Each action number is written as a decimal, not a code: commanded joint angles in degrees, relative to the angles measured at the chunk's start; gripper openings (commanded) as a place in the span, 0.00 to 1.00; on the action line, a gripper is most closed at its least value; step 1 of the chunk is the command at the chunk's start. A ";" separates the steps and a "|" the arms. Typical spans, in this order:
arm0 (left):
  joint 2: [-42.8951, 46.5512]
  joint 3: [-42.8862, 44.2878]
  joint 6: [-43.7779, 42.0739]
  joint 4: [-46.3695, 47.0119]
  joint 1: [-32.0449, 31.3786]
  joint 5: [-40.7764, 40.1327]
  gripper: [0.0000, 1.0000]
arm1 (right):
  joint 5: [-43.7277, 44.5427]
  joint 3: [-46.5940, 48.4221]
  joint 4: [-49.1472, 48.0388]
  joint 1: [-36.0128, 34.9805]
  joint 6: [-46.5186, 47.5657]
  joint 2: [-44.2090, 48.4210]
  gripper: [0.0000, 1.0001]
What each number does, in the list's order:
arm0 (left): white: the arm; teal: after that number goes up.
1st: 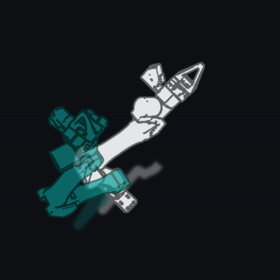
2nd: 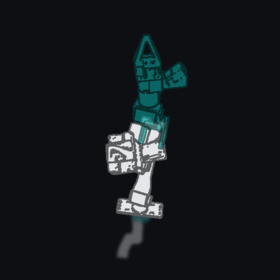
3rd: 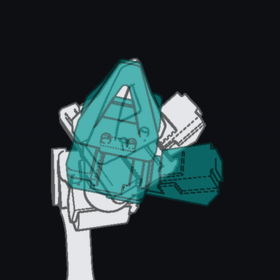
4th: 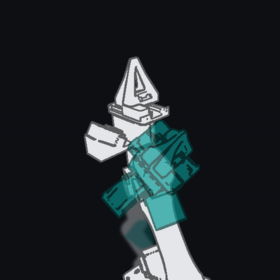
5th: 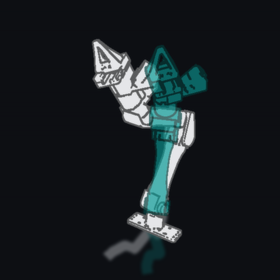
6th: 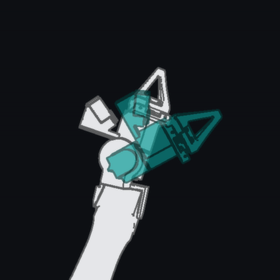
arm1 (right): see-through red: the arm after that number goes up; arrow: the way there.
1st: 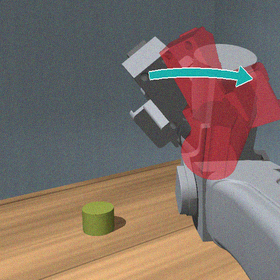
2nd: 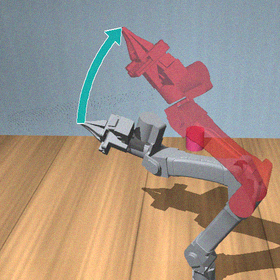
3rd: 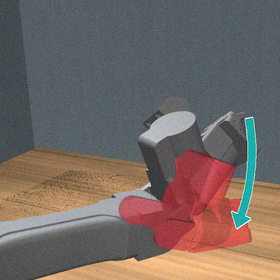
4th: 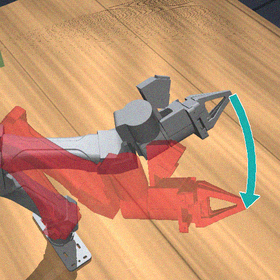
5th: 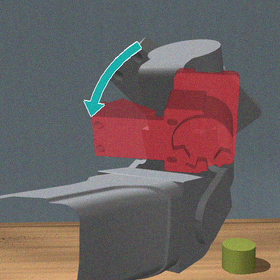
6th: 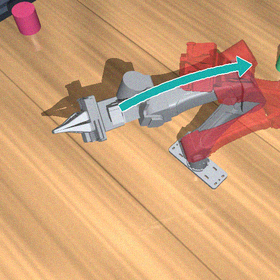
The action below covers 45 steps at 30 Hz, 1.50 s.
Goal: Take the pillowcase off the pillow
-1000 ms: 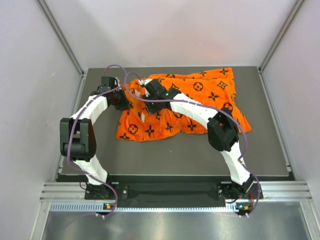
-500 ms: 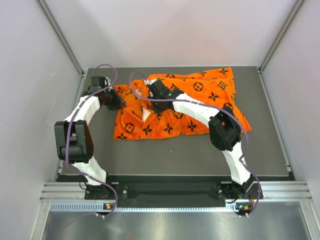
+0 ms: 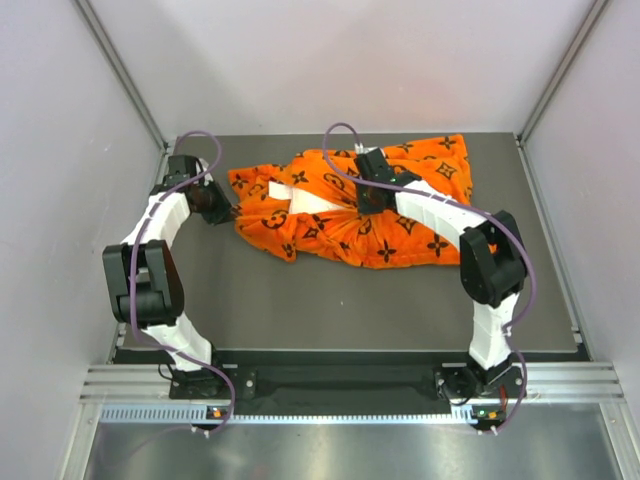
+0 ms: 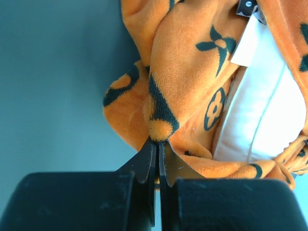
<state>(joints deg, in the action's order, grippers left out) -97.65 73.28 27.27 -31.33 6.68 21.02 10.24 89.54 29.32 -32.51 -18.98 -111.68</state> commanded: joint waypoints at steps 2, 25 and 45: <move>3.96 0.46 -2.39 1.45 2.81 -5.46 0.00 | 9.53 -4.45 3.46 3.33 0.61 4.10 0.00; 6.50 -0.77 -3.71 -4.26 2.73 -17.76 0.69 | 5.50 -16.15 3.20 3.33 0.44 10.34 0.00; 2.03 -1.38 6.66 13.31 -16.96 0.16 0.76 | 1.45 -16.94 1.53 -0.80 0.53 9.55 0.00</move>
<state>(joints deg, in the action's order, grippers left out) -93.84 72.47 30.79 -25.56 -11.00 16.88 10.04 74.98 24.23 -32.86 -19.29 -102.69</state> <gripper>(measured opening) 0.760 0.007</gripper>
